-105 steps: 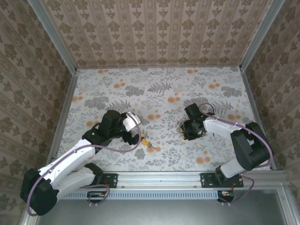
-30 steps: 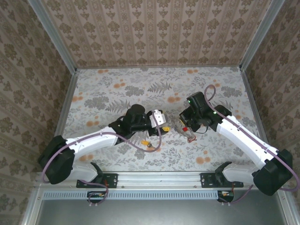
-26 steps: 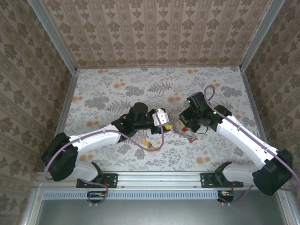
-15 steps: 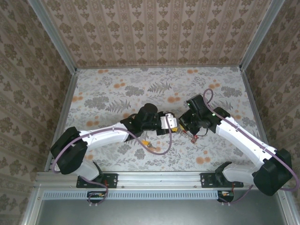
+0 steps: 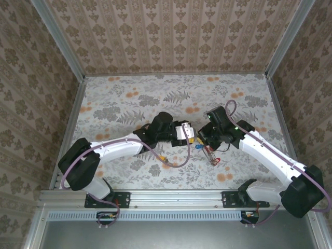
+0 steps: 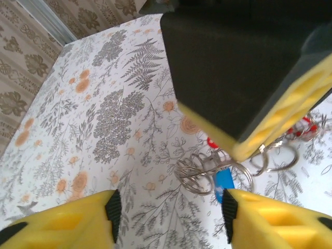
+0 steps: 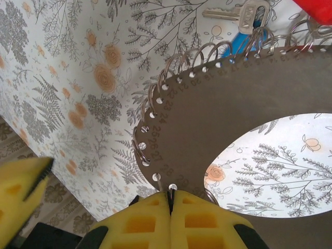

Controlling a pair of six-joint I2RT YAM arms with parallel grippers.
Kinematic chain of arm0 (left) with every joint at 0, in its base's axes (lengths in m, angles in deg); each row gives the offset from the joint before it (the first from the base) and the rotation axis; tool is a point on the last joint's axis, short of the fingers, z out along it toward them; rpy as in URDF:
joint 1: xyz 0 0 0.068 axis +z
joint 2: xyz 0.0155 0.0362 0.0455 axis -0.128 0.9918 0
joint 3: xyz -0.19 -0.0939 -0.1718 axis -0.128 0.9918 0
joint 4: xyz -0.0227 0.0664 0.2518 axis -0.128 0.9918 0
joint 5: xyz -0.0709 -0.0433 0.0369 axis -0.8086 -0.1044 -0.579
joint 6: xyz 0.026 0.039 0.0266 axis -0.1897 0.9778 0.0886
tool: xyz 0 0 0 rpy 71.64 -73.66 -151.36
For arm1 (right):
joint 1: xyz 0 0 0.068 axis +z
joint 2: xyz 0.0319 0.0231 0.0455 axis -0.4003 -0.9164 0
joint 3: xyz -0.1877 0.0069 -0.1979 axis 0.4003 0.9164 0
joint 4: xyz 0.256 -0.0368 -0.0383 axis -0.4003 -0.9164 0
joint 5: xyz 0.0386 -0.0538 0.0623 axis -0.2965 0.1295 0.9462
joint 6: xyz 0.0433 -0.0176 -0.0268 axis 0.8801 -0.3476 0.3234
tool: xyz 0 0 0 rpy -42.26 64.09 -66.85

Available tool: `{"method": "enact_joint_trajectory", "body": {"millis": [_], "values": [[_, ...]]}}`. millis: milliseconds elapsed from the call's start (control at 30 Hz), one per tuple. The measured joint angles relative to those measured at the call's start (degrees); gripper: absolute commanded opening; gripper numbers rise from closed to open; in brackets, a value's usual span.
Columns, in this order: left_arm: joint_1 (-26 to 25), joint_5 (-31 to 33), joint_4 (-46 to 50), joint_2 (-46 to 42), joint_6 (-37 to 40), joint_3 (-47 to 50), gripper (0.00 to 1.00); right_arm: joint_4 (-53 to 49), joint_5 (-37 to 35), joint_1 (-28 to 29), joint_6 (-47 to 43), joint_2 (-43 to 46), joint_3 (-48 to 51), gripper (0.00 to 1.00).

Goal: Put the keys on the keyring

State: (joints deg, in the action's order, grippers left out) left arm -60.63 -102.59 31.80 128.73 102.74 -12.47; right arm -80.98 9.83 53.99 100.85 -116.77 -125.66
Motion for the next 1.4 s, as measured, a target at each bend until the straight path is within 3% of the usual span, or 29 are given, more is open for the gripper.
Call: {"method": "enact_joint_trajectory", "body": {"millis": [500,733,900,1000,1200,1400], "values": [[0.5,-7.6,1.3,0.0,-1.1,0.2,0.63,0.8,1.4,0.0,1.7,1.9,1.7,0.0],[0.1,-9.9,0.1,0.0,-5.0,1.4,0.81,1.7,2.0,0.0,2.9,2.2,1.9,0.0],[-1.4,-7.3,-0.7,0.0,-6.3,1.8,0.82,2.5,2.4,0.0,4.0,2.8,2.2,0.0],[-1.9,-2.9,-2.0,0.0,-6.6,2.5,0.8,2.6,2.5,0.0,4.2,3.4,2.6,0.0],[-1.4,3.4,-2.4,0.0,-6.8,2.7,0.6,2.8,2.5,0.0,4.5,4.3,3.0,0.0],[-0.6,4.8,-3.3,-0.1,-7.8,2.9,0.6,3.2,2.7,0.0,5.3,4.5,3.7,0.0]]}}
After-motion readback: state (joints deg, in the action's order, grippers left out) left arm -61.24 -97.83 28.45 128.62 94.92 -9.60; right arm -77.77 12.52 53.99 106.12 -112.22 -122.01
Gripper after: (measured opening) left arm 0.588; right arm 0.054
